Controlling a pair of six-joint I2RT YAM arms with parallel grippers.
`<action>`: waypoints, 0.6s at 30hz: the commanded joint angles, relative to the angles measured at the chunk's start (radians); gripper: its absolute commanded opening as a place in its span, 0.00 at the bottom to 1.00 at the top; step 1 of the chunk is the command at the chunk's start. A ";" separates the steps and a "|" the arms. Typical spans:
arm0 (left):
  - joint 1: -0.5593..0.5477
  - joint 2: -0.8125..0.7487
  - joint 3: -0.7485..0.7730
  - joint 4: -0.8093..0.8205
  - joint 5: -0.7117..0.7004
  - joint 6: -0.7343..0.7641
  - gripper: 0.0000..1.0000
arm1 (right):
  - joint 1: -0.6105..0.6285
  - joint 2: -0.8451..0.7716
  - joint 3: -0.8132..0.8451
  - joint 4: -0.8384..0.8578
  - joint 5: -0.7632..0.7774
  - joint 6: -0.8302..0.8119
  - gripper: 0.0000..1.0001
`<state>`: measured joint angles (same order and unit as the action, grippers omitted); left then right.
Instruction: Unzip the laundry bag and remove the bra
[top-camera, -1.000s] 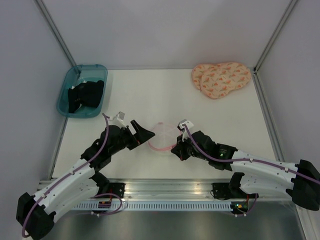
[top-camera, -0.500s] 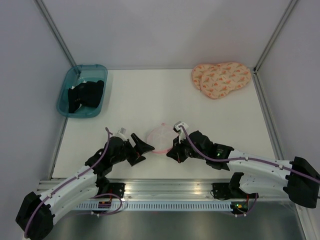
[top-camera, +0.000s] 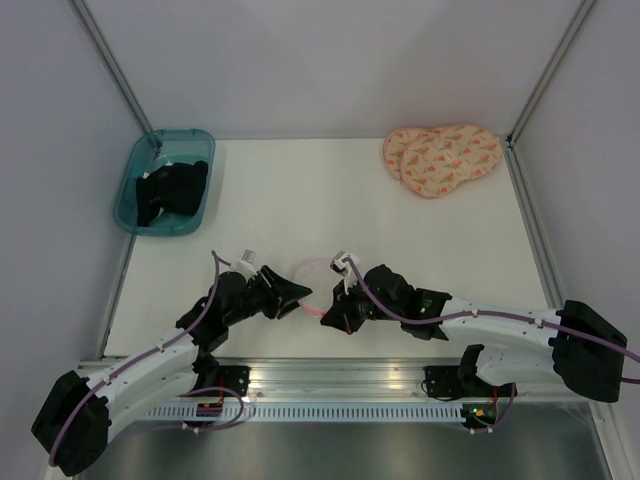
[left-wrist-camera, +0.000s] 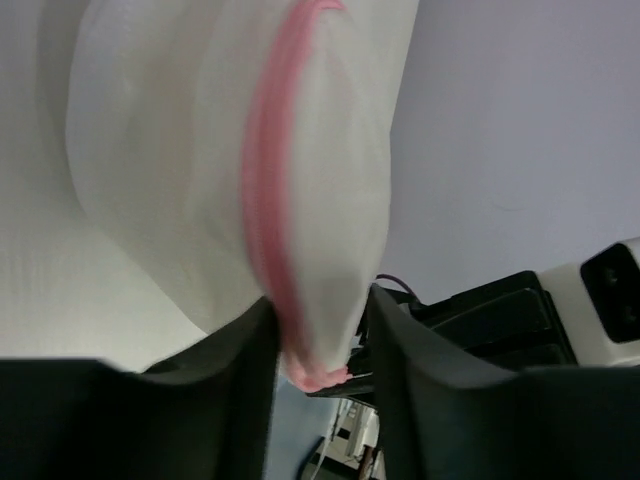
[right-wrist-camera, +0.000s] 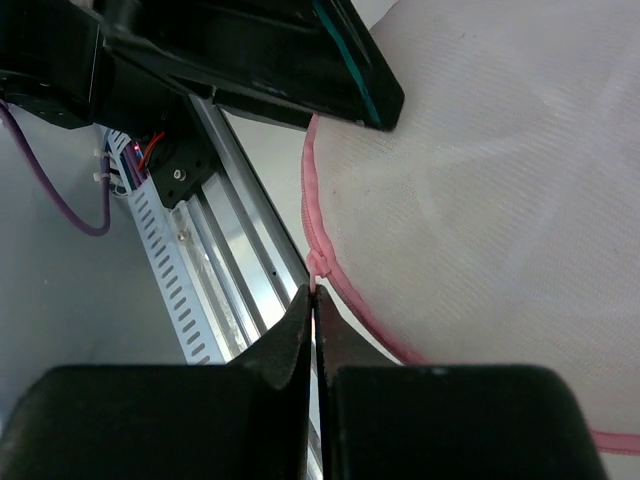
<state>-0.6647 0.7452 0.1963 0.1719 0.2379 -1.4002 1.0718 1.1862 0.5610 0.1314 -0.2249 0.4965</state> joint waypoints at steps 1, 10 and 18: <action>-0.006 0.061 -0.021 0.150 0.034 -0.026 0.39 | 0.008 0.003 0.027 0.059 -0.022 -0.007 0.00; -0.006 0.077 0.031 0.081 0.006 0.026 0.02 | 0.011 -0.019 0.074 -0.128 0.117 -0.032 0.00; -0.004 0.114 0.087 0.038 -0.005 0.102 0.02 | 0.013 -0.031 0.077 -0.413 0.321 -0.015 0.00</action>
<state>-0.6655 0.8349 0.2295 0.2161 0.2379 -1.3678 1.0828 1.1763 0.6094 -0.0982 -0.0551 0.4824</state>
